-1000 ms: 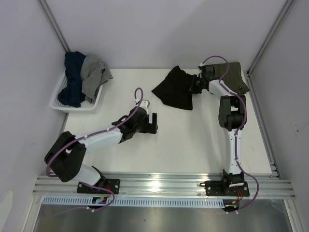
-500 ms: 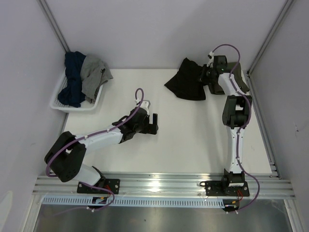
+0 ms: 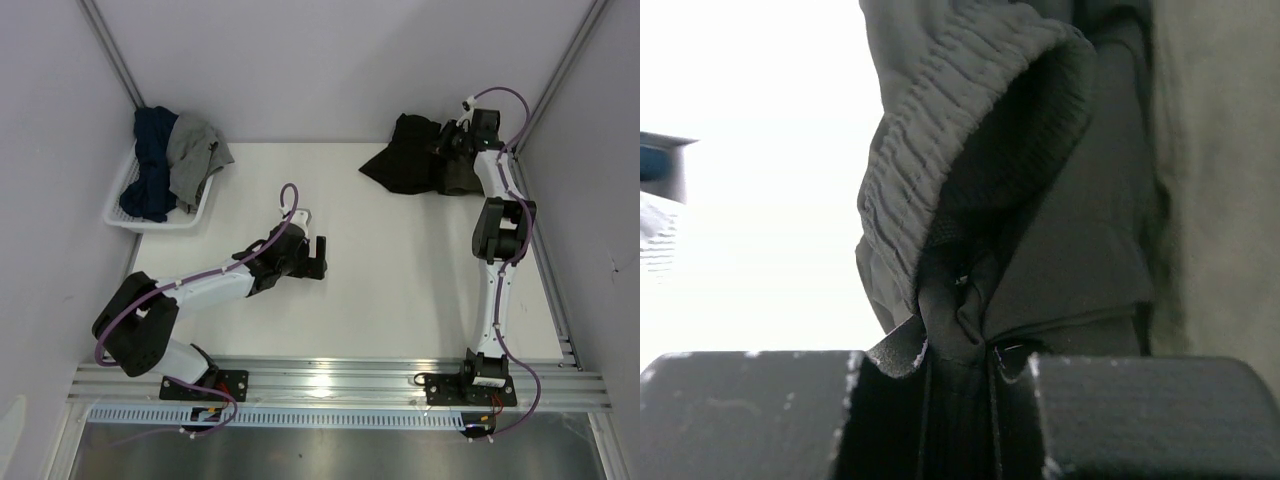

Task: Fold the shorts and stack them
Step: Neatly place the folded shorts to the corner

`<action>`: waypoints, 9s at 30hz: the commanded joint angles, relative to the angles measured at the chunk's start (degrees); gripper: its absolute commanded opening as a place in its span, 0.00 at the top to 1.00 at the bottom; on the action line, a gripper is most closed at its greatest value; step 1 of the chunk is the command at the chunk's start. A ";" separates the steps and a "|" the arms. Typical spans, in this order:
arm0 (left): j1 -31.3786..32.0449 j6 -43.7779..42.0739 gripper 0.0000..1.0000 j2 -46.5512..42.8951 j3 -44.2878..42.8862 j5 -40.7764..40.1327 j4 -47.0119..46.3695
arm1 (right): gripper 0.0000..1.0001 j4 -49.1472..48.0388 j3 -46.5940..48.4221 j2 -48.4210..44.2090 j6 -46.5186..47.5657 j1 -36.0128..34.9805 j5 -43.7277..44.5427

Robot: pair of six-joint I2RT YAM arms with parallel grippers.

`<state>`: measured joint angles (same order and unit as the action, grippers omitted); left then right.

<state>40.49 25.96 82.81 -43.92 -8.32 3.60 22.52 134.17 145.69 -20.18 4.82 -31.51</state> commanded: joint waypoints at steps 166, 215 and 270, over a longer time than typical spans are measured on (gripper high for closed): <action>2.22 -1.79 0.01 -11.17 -1.43 -2.58 6.33 | 0.17 -51.87 -19.28 -2.59 -53.03 11.53 23.87; 2.14 -2.75 0.01 -20.49 0.85 -4.43 8.36 | 0.01 -49.69 -36.48 -22.97 -44.07 9.15 9.54; 2.05 -1.79 0.01 -65.93 28.72 -13.30 7.83 | 0.01 -15.14 -121.86 -129.60 -7.68 -10.62 29.92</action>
<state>42.37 24.38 16.27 -15.40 -20.84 12.62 8.34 12.80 16.10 -27.40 -5.78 -2.87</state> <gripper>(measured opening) 0.993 0.993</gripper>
